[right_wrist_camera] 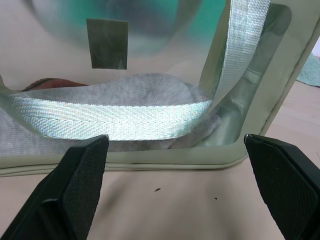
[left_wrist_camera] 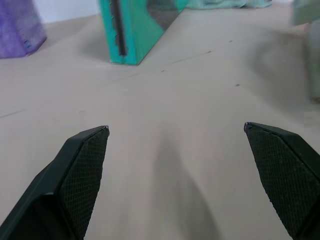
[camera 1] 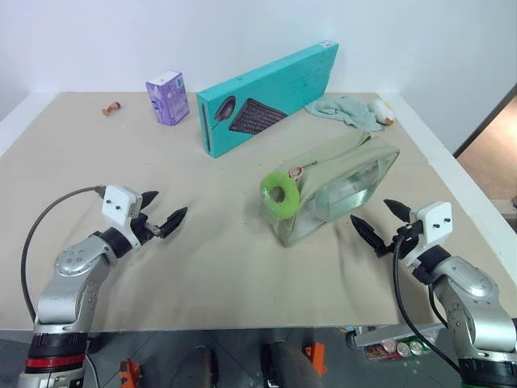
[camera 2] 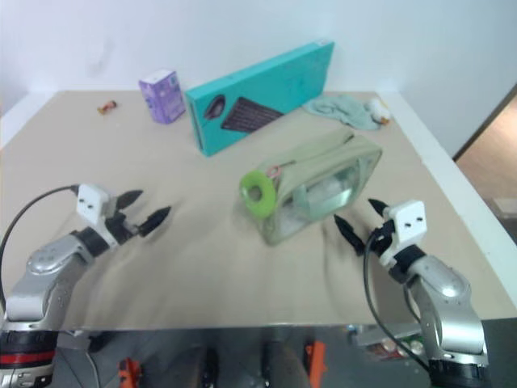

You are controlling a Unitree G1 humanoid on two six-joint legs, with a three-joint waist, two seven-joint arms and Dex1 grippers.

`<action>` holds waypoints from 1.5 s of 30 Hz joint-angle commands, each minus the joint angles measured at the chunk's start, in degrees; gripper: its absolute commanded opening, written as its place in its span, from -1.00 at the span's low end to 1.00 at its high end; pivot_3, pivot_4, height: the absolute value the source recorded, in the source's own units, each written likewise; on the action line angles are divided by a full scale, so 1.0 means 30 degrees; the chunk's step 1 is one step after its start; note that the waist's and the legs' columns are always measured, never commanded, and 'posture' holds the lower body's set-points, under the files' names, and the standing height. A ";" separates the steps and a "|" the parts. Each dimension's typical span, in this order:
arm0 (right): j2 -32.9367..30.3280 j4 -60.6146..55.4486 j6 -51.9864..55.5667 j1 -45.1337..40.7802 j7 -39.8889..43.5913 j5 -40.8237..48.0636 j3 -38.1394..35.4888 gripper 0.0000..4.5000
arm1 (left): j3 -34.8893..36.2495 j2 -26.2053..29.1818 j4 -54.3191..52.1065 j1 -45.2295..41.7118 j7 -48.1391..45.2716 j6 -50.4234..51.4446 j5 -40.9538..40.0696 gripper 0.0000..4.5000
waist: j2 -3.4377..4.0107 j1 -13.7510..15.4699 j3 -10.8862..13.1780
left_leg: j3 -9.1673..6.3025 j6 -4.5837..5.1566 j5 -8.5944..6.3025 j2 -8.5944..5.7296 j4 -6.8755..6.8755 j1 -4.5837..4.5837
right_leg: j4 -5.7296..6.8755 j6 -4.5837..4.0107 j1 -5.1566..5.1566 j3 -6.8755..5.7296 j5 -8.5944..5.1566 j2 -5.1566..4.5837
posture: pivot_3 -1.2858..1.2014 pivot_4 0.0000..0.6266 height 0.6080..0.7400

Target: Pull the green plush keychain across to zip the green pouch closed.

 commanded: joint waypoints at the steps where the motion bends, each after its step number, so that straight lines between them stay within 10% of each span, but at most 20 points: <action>1: -0.0378 -0.1009 0.0010 0.0234 -0.0215 0.0127 -0.0968 1.00 | -0.0637 0.1447 -0.1435 -0.0852 -0.3237 0.0714 -0.1706 0.99 | 0.0001 -0.0001 0.0000 | 0.0005 0.0000 0.0000 0.0000 0.0000 0.0002 | 0.0000 -0.0001 0.0000 0.0005 -0.0001 0.0001 | 0.03 -0.52 1.00; 10: -0.2822 -0.1382 0.0745 0.0532 0.1352 0.1182 -0.3398 1.00 | -0.1701 0.4506 -0.3172 -0.3244 -0.8109 0.4022 -0.4957 0.99 | 0.0017 -0.0003 0.0009 | 0.0014 0.0000 0.0000 -0.0007 0.0000 0.0010 | 0.0002 -0.0005 -0.0001 0.0000 -0.0007 0.0007 | 0.03 -0.52 1.00; 19: -0.8675 0.4492 0.1942 -0.7101 0.7707 0.2081 -0.1074 1.00 | -0.2780 0.4354 -0.3389 -0.5606 -0.9079 0.5579 -0.6122 0.99 | -0.0004 -0.0073 0.0056 | 0.0118 0.0026 0.0009 -0.0010 0.0018 0.0084 | -0.0008 0.0011 0.0023 0.0053 0.0033 0.0074 | 0.03 -0.52 1.00; 33: -0.6755 1.9858 -0.6208 -1.8307 1.3160 -0.3865 0.5104 1.00 | -0.2849 0.3957 -0.4109 -0.5955 -0.7606 0.5728 -0.5837 0.99 | 0.0018 -0.0145 0.0086 | 0.0139 0.0041 -0.0006 0.0014 -0.0007 -0.0006 | -0.0010 0.0061 -0.0063 0.0092 0.0060 0.0096 | 0.03 -0.52 1.00; 40: -0.5590 2.2625 -0.7038 -1.9601 1.4635 -0.4516 0.5350 1.00 | -0.2609 0.3997 -0.4363 -0.5826 -0.6898 0.5959 -0.5975 0.99 | 0.0019 -0.0141 0.0085 | 0.0140 0.0036 -0.0003 0.0018 -0.0002 -0.0005 | -0.0006 0.0068 -0.0056 0.0094 0.0068 0.0072 | 0.03 -0.52 1.00; 45: -0.5358 2.2213 -0.6590 -1.9451 1.5508 -0.4274 0.5018 0.18 | -0.2445 0.4314 -0.4151 -0.5577 -0.6935 0.5740 -0.5751 1.00 | 0.0025 -0.0187 0.0088 | 0.0152 0.0036 -0.0003 0.0018 -0.0002 0.0001 | -0.0005 0.0076 -0.0058 0.0103 0.0073 0.0064 | 0.03 -0.52 1.00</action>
